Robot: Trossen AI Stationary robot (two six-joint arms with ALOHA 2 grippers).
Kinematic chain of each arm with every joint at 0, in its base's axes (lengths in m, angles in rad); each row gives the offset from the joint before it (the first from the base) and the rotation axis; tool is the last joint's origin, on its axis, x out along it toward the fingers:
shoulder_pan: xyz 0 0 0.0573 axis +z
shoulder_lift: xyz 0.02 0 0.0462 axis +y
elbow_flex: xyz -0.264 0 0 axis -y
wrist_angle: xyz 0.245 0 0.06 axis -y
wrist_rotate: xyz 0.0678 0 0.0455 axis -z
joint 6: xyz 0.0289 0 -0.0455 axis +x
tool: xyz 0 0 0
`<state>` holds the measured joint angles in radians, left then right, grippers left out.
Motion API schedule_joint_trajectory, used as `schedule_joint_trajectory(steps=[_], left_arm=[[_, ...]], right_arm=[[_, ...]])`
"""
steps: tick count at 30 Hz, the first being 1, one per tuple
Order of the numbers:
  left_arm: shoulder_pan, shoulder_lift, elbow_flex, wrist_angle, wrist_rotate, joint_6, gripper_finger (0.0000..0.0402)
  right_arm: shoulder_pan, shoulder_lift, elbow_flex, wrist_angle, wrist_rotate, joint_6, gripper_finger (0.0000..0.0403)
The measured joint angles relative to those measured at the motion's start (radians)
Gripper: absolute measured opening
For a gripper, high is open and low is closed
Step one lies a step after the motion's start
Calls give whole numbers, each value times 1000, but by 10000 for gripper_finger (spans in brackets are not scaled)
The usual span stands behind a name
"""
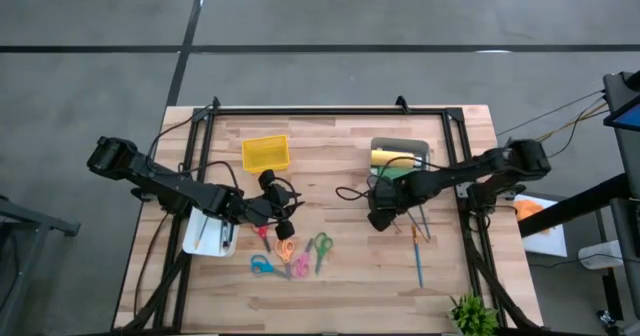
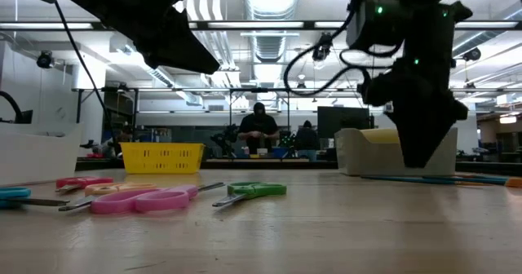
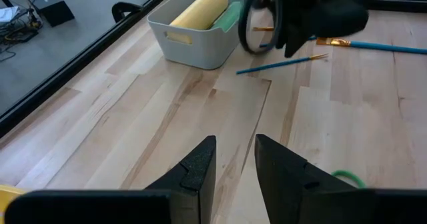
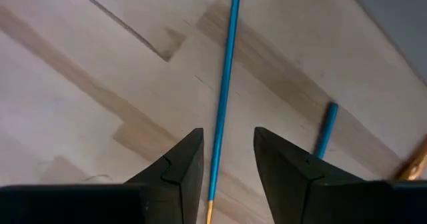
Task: Pick & Place Paint Supplies
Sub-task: Put the blue paintbrush into the white bin
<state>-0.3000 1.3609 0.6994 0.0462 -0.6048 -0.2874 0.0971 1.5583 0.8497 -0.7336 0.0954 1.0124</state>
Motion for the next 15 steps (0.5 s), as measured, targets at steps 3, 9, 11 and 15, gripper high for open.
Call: schedule_joint_trajectory(steps=[3, 9, 11, 15], left_arm=[[0, 0, 0, 0, 0, 0, 104], [0, 0, 0, 1, 0, 0, 104], [0, 0, 0, 1, 0, 0, 104], [0, 0, 0, 1, 0, 0, 104]], right_arm=[[0, 46, 0, 10, -3, 0, 130], [1, 92, 4, 17, -2, -3, 130], [1, 94, 4, 18, -2, -3, 130], [1, 100, 4, 19, 0, 5, 130]])
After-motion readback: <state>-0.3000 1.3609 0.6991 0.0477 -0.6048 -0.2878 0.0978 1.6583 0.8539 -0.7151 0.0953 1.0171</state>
